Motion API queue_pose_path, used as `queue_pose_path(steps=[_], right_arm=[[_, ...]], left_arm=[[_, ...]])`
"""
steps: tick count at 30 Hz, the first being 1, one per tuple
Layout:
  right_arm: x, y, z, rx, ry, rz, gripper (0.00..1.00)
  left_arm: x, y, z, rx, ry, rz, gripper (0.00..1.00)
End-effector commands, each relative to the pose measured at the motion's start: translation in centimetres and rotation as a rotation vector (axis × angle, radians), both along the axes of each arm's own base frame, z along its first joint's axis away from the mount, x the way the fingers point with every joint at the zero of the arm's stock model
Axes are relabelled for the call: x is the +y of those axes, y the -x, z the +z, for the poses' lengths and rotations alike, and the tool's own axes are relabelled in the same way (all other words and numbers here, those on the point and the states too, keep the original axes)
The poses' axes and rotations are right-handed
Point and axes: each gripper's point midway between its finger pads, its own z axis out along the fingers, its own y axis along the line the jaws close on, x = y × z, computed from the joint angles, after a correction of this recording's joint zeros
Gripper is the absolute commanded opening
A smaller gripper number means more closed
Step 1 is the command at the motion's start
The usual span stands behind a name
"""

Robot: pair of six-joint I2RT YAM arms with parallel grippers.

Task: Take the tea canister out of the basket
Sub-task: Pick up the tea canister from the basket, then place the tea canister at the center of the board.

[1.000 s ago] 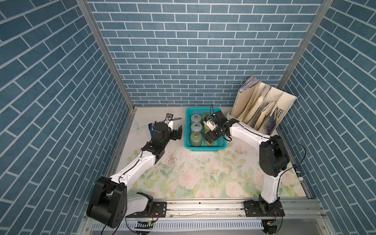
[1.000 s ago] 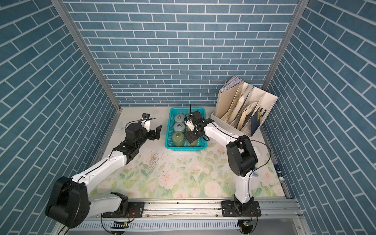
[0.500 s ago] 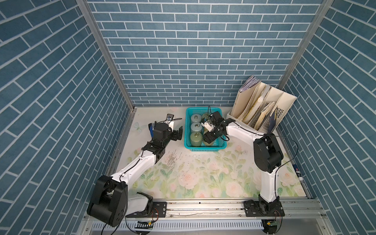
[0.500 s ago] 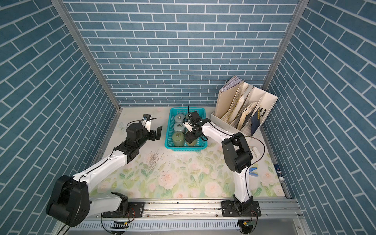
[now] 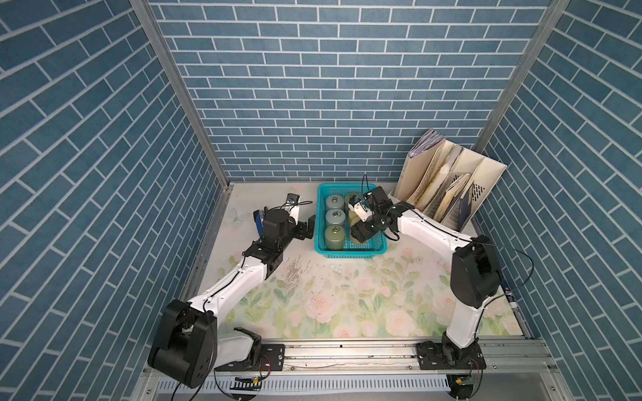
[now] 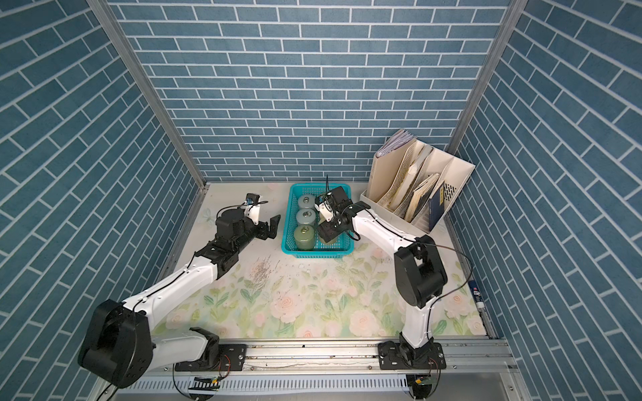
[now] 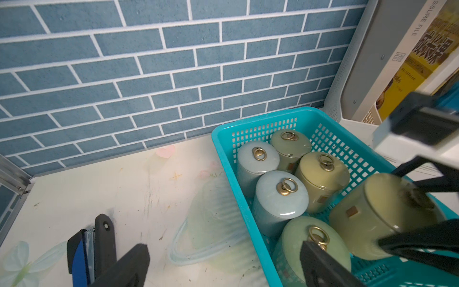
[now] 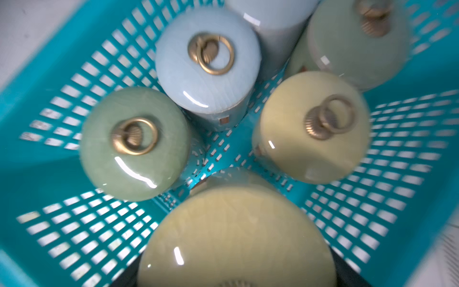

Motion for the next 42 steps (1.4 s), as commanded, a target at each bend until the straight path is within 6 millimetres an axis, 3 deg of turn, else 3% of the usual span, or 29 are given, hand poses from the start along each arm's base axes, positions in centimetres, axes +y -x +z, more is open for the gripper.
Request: queue_pose_path(steps=[1,7,11,16,20,26,34,38,42], right_arm=[[-0.4,-0.8,7.2,-0.184,-0.12,-0.072,0.0],[-2.3,2.9,10.9,-0.256,-0.152,-0.065,0.0],[-5.2,5.2,10.9,-0.245,-0.104,-0.128,0.0],[-9.2,7.7,8.4,-0.21,-0.046,-0.252,0.0],[-11.0,9.2,6.5,-0.184,-0.067,-0.336,0.0],[-11.9,9.8,1.4,-0.119,-0.073,-0.399,0.0],[-13.5,9.9,-2.8,-0.035,-0.035,-0.459,0.0],[-14.0,10.8,-3.4,0.003,-0.017,-0.476,0.0],[-14.5,11.5,-1.9,-0.004,-0.043,-0.497,0.0]], left_arm=[[-1.1,0.3,2.6,-0.051,0.05,-0.04,1.0],[-1.9,0.8,3.5,-0.064,0.07,-0.071,1.0],[-2.5,1.1,3.9,-0.069,0.083,-0.094,1.0],[-3.1,1.5,4.1,-0.071,0.091,-0.123,1.0],[-3.6,1.7,4.2,-0.074,0.093,-0.142,1.0],[-4.2,1.8,4.4,-0.085,0.105,-0.165,1.0],[-4.9,2.1,4.0,-0.075,0.103,-0.183,1.0],[-4.9,2.1,4.0,-0.076,0.101,-0.182,1.0],[-5.0,2.2,4.0,-0.077,0.101,-0.183,1.0]])
